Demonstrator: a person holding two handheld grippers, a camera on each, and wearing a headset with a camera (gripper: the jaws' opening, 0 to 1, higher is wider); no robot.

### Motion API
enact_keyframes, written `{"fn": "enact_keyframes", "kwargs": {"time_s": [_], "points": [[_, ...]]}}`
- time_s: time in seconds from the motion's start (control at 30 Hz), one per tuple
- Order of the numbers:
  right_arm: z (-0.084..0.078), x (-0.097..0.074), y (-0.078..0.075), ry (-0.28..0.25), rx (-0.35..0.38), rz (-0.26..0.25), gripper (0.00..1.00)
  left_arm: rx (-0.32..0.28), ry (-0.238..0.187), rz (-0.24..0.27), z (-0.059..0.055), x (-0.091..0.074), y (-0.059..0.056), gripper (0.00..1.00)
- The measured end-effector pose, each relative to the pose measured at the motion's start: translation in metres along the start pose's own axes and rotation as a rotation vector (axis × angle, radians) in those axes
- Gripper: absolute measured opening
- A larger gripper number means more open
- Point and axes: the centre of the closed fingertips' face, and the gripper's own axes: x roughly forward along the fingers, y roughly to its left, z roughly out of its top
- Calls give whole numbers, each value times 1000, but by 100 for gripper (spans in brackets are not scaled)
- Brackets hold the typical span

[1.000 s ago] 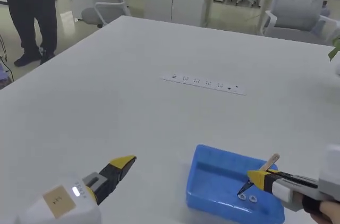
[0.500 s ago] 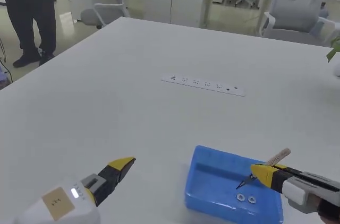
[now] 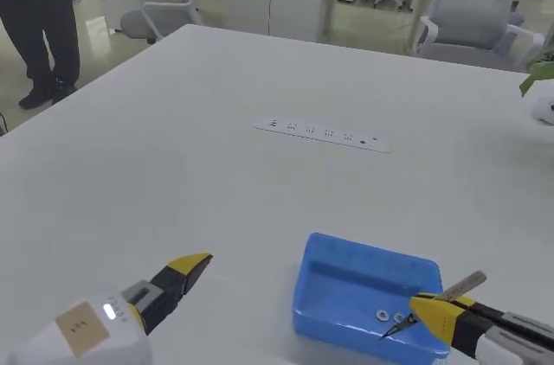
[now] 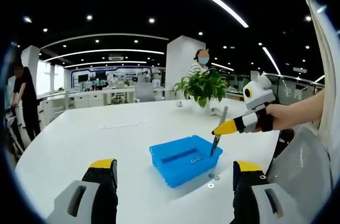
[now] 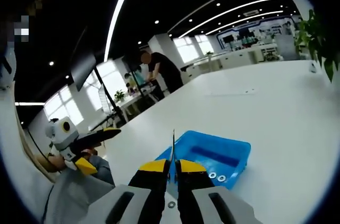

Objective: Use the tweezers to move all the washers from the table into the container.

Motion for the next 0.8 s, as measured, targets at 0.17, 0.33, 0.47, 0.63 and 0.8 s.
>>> {"fn": "enact_keyframes", "kwargs": {"time_s": [0.17,0.33,0.47,0.63,0.8], "points": [[-20,-1,3,49,-15,-11,3,6,4,-1,0,0,-1,92],[-36,2,3,103,-51,-22,3,3,4,-3,0,0,-1,92],[-48,3,-4,155,-104,-48,3,3,7,-4,-1,0,0,91],[-57,8,-11,187,-138,-59,3,7,8,-4,-1,0,0,91],[-64,10,-11,213,-158,-54,3,9,14,-2,-2,0,0,91]]}}
